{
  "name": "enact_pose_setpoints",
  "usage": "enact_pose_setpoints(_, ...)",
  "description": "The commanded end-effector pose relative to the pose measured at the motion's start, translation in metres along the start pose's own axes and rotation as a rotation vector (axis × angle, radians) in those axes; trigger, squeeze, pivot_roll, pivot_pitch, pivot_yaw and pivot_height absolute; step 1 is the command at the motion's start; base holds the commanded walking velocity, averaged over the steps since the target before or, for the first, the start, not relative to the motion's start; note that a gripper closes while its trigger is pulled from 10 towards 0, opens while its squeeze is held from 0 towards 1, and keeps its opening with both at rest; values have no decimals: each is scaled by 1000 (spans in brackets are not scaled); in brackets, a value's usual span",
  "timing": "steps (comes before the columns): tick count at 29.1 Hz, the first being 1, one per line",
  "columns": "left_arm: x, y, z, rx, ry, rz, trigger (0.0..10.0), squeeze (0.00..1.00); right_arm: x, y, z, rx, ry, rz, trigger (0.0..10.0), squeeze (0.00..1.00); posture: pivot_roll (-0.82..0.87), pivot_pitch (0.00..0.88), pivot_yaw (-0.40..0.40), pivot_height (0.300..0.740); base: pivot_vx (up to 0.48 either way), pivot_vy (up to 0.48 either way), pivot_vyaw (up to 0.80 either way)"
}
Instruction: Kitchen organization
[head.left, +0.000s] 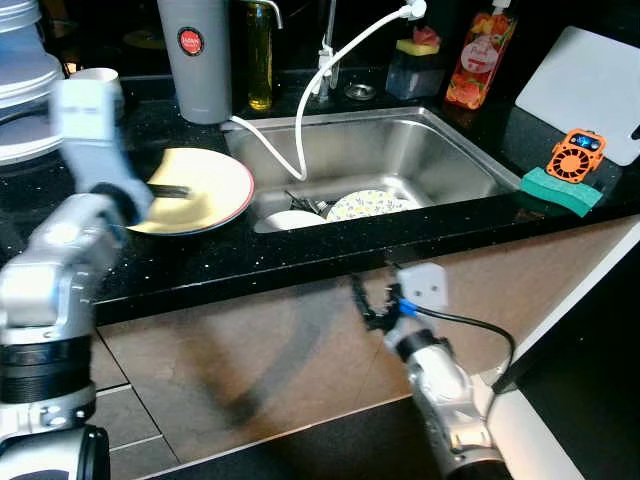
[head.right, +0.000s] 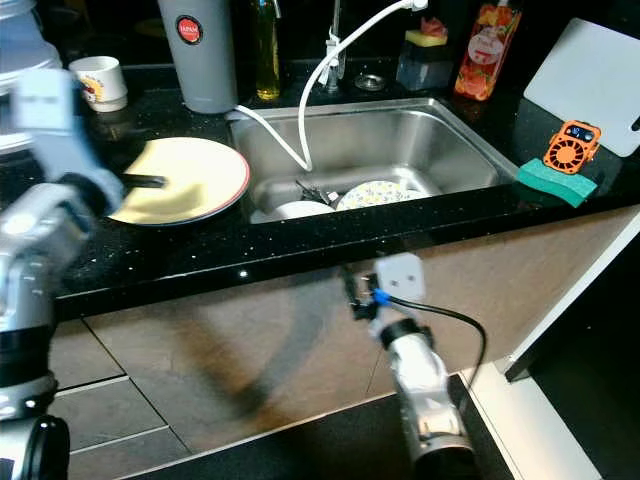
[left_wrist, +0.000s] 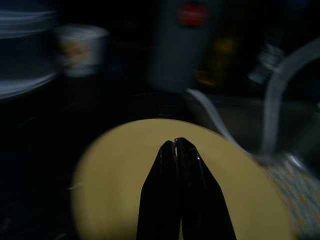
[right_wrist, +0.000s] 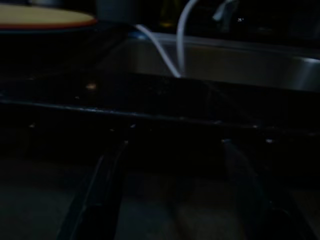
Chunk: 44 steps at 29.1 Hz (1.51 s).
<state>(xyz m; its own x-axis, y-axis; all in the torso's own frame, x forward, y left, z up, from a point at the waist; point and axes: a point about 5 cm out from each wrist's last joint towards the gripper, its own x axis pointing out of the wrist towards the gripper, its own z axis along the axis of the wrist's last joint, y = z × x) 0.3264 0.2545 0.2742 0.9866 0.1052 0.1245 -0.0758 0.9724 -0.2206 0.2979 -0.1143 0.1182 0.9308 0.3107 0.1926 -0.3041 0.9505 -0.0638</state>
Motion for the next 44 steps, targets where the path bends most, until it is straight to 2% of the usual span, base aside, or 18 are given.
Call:
enact_pose_setpoints(1, -1, 14, -13, -79, 64, 77, 10000, 0, 4, 0, 6, 5, -15, 8, 10000, 0, 9, 6, -40, 740, 0, 0, 0)
enact_pose_setpoints(2, 0, 19, -16, -113, 68, 115, 10000, 843, 5, 0, 6, 3, -14, 10, 10000, 0, 10, 3, -45, 740, 0, 0, 0)
enact_pose_setpoints(3, 0, 21, -18, -133, 70, 142, 10000, 843, 5, 0, 6, 2, -11, 12, 10000, 0, 10, 3, -45, 740, 0, 0, 0)
enact_pose_setpoints(4, 2, 23, -21, -154, 77, 161, 10000, 1000, 4, -1, 5, -1, -8, 12, 10000, 0, 6, 0, -45, 740, 0, 0, 0)
enact_pose_setpoints(7, 4, 26, -24, -188, 98, 210, 10000, 1000, 2, -4, 6, -3, 0, 10, 10000, 0, 6, 0, -45, 740, 0, 0, 0)
enact_pose_setpoints(11, 13, 27, -31, -300, 156, 273, 10000, 1000, 0, -8, 7, -8, 12, -5, 10000, 0, -15, 0, -39, 740, 0, 0, 0)
enact_pose_setpoints(12, 16, 26, -35, -352, 184, 293, 10000, 0, 0, -9, 8, -8, 15, -10, 10000, 0, -20, 0, -37, 740, 0, 0, 0)
enact_pose_setpoints(13, 16, 26, -35, -352, 184, 293, 10000, 0, 0, -9, 8, -8, 15, -10, 10000, 0, -20, 0, -37, 740, 0, 0, 0)
enact_pose_setpoints(18, 25, 21, -42, -463, 245, 330, 10000, 0, -1, -9, 9, -9, 22, -12, 10000, 0, -24, 0, -37, 740, 0, 0, 0)
enact_pose_setpoints(23, 31, 18, -51, -518, 286, 356, 10000, 0, -2, -9, 10, -7, 28, -14, 10000, 0, -25, 0, -37, 740, 0, 0, 0)
enact_pose_setpoints(29, 36, 17, -53, -570, 289, 373, 10000, 0, -3, -12, 12, -12, 32, -23, 10000, 0, -44, 0, -37, 740, 0, 0, 0)
enact_pose_setpoints(30, 37, 17, -53, -582, 287, 380, 7961, 0, -4, -13, 12, -13, 33, -25, 10000, 0, -48, 0, -38, 740, 0, 0, 0)
enact_pose_setpoints(31, 37, 17, -53, -582, 287, 380, 7961, 0, -4, -13, 12, -13, 33, -25, 10000, 0, -48, 0, -38, 740, 0, 0, 0)
enact_pose_setpoints(32, 37, 18, -52, -592, 283, 391, 2824, 0, -4, -13, 12, -13, 35, -26, 10000, 0, -48, 0, -39, 740, 0, 0, 0)
enact_pose_setpoints(33, 37, 18, -52, -592, 283, 391, 2824, 0, -4, -13, 12, -13, 35, -26, 10000, 0, -48, 0, -39, 740, 0, 0, 0)
enact_pose_setpoints(34, 37, 20, -51, -593, 277, 402, 0, 0, -4, -13, 12, -14, 35, -27, 10000, 0, -50, 0, -39, 740, 0, 0, 0)
enact_pose_setpoints(38, 36, 26, -38, -569, 198, 431, 0, 0, -4, -14, 12, -13, 40, -30, 10000, 0, -45, 0, -42, 740, 0, 0, 0)
enact_pose_setpoints(44, 32, 34, -12, -490, 45, 492, 0, 0, -4, -13, 12, -9, 45, -25, 10000, 0, -39, 0, -47, 740, 0, 0, 0)
